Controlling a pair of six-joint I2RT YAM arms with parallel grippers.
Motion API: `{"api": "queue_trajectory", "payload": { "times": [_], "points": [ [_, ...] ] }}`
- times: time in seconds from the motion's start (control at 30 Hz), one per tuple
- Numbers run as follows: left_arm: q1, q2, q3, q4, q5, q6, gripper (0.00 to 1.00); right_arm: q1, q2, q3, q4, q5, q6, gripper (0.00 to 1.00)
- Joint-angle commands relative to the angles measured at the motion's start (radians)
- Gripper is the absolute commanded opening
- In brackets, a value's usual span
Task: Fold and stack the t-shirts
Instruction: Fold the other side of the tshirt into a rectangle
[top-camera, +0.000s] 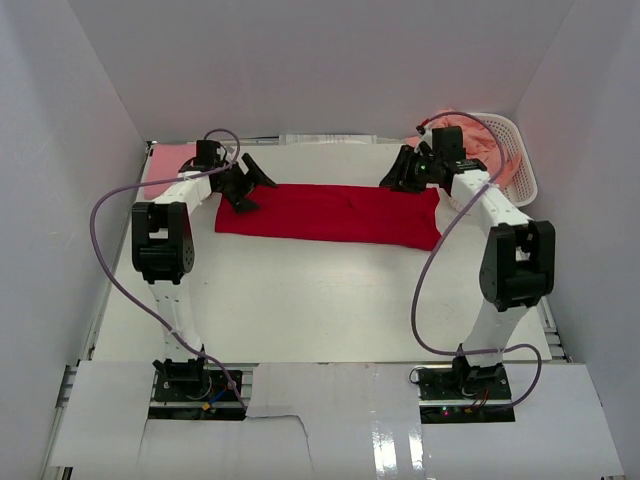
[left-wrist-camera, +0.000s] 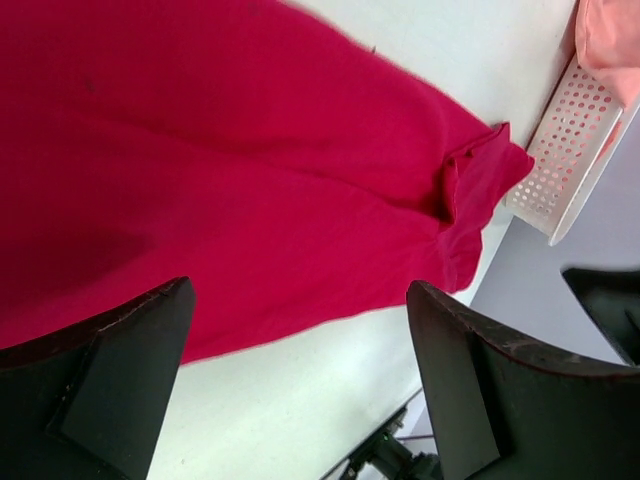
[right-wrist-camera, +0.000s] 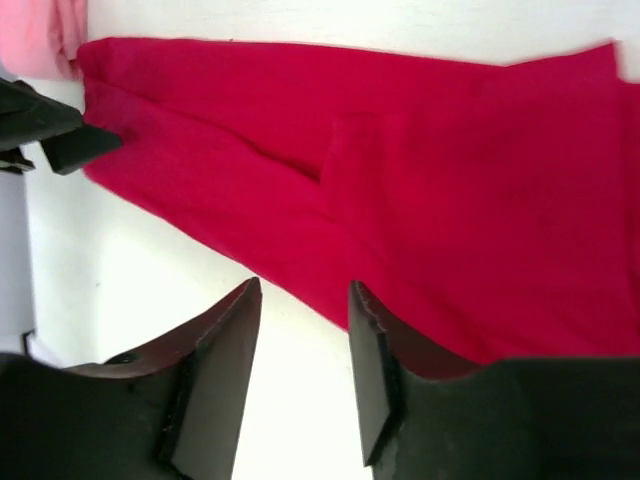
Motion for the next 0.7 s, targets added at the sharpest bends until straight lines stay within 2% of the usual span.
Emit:
{"api": "queue_trajectory", "payload": {
  "times": [0.0,0.03,0.17,0.5,0.67],
  "points": [
    [-0.002,0.036,0.120,-0.077,0.004,0.060,0.98,0.002,-0.150,-0.133,-0.068,0.197,-0.064,0.45],
    [-0.003,0.048,0.142,-0.085,0.005,0.066,0.98,0.000,-0.170,-0.167,-0.090,0.220,-0.064,0.43],
    [-0.008,0.096,0.222,-0.113,0.007,0.083,0.98,0.002,-0.225,-0.297,-0.142,0.282,-0.070,0.08],
    [-0.008,0.223,0.413,-0.116,0.005,0.113,0.98,-0.009,-0.191,-0.444,-0.121,0.378,-0.047,0.08],
    [-0.006,0.286,0.426,-0.113,-0.013,0.146,0.98,-0.053,-0.168,-0.474,-0.102,0.403,-0.054,0.08]
  ]
}}
